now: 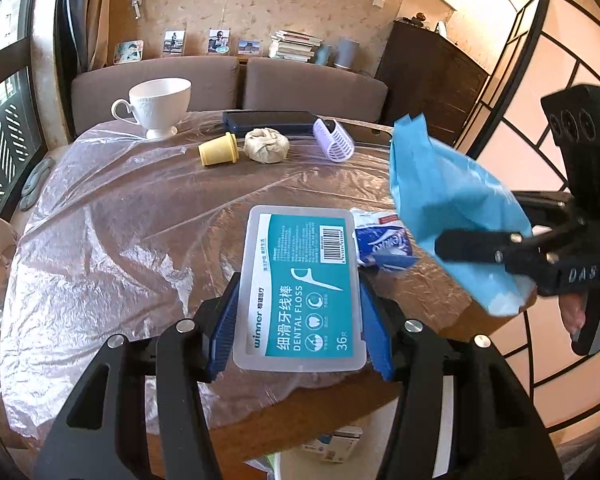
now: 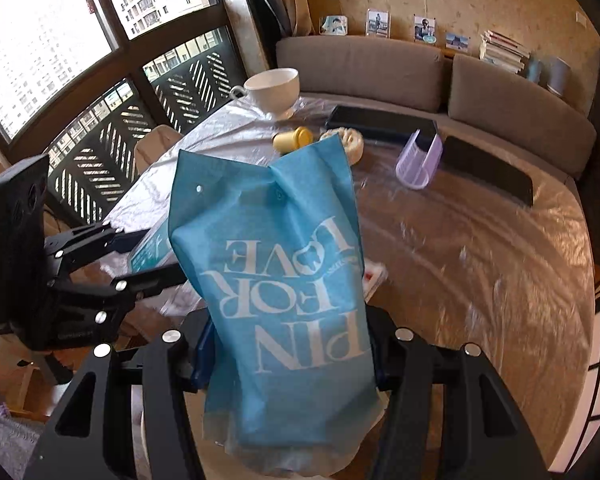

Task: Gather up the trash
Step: 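Carry the floss box and blue bag off the table edge over the bin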

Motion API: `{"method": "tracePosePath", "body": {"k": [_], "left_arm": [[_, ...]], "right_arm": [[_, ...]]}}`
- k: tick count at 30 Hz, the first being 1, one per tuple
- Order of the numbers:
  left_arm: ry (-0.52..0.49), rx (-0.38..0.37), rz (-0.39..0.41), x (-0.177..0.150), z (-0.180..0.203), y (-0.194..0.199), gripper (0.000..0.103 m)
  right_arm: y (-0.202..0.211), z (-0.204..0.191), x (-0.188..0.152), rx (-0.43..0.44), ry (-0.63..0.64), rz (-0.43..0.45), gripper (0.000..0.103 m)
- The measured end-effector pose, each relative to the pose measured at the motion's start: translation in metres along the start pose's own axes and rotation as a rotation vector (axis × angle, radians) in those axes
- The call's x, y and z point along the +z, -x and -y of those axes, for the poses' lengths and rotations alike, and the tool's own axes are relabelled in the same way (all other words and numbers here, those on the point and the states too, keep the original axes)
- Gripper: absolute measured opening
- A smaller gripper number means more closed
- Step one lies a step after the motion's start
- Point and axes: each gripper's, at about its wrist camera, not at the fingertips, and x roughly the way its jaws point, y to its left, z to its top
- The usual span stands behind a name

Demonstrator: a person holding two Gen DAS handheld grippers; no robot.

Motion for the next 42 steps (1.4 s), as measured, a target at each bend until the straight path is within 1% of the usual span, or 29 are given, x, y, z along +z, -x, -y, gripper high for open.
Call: {"method": "tracePosePath", "body": {"k": [5, 15, 25, 32, 37, 42], "left_arm": [[-0.015, -0.004, -0.004, -0.007, 0.004, 0.009, 0.056], [-0.039, 0.000, -0.029, -0.018, 0.015, 0.021, 0.056], [-0.081, -0.009, -0.058, -0.027, 0.032, 0.028, 0.056], [-0.110, -0.032, -0.104, -0.038, 0.045, 0.026, 0.056], [-0.151, -0.036, -0.152, -0.050, 0.055, 0.021, 0.056], [-0.188, -0.038, -0.206, -0.063, 0.063, 0.014, 0.056]], "right_arm": [[0.003, -0.005, -0.016, 0.007, -0.024, -0.018, 0.056], [0.012, -0.005, -0.053, 0.014, -0.072, -0.027, 0.056], [0.021, 0.003, -0.088, 0.029, -0.105, -0.054, 0.056], [0.024, 0.000, -0.105, 0.067, -0.097, -0.083, 0.056], [0.025, -0.006, -0.117, 0.078, -0.072, -0.110, 0.056], [0.025, -0.009, -0.133, 0.091, -0.052, -0.155, 0.056]]}}
